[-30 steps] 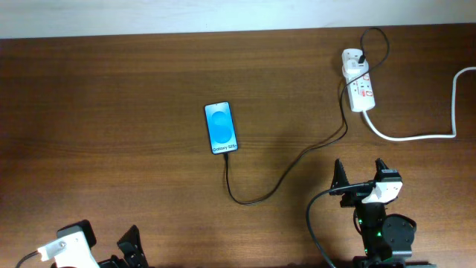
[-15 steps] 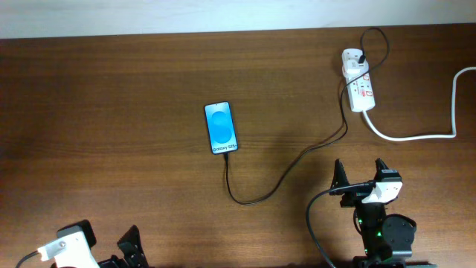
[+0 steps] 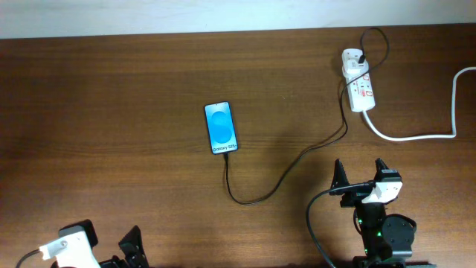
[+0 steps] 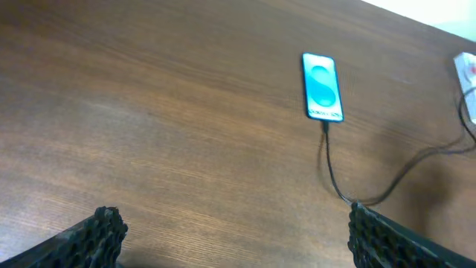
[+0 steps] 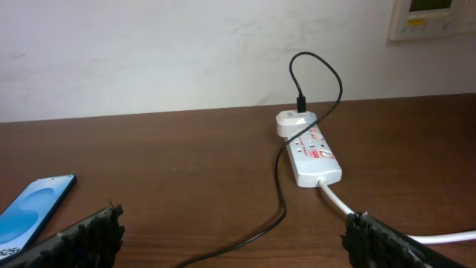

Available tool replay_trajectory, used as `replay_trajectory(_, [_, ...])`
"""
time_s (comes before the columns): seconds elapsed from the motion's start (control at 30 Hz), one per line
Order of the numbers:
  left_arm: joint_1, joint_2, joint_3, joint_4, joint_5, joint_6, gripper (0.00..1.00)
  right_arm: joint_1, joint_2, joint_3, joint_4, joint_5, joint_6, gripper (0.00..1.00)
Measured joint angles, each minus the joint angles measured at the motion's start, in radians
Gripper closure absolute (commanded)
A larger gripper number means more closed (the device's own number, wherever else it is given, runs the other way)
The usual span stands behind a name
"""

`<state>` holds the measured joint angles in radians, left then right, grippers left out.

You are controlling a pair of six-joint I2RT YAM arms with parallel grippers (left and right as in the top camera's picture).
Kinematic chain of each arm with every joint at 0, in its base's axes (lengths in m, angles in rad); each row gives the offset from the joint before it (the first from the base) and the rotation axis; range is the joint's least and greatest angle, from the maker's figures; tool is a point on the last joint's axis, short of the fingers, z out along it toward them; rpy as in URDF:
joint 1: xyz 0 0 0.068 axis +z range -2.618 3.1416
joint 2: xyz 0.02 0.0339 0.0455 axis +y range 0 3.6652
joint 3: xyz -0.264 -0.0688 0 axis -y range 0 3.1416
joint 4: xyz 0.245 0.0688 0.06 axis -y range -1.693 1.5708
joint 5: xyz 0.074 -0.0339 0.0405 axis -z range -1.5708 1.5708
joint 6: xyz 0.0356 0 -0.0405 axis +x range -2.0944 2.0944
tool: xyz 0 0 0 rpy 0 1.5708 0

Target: Plug charger to phone and switch on socket

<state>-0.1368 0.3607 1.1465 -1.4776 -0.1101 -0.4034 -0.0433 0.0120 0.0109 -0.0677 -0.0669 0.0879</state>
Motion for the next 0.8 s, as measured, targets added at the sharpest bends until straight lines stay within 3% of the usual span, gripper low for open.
replay_trajectory(0.17, [-0.014,0.000,-0.001,0.030,-0.024,0.000,0.01,0.000,0.000,0.000,0.000,0.000,-0.002,0.02])
replay_trajectory(0.3, [-0.012,-0.018,-0.042,0.181,-0.059,0.000,0.01,0.000,0.000,0.000,0.000,0.000,-0.002,0.02])
replay_trajectory(0.57, [0.005,-0.169,-0.396,0.615,-0.069,0.003,0.01,0.000,0.000,0.000,0.000,0.006,-0.005,0.02])
replay_trajectory(0.8, [0.005,-0.267,-0.688,0.961,-0.013,0.097,0.01,0.000,0.000,0.000,-0.001,0.007,-0.005,0.02])
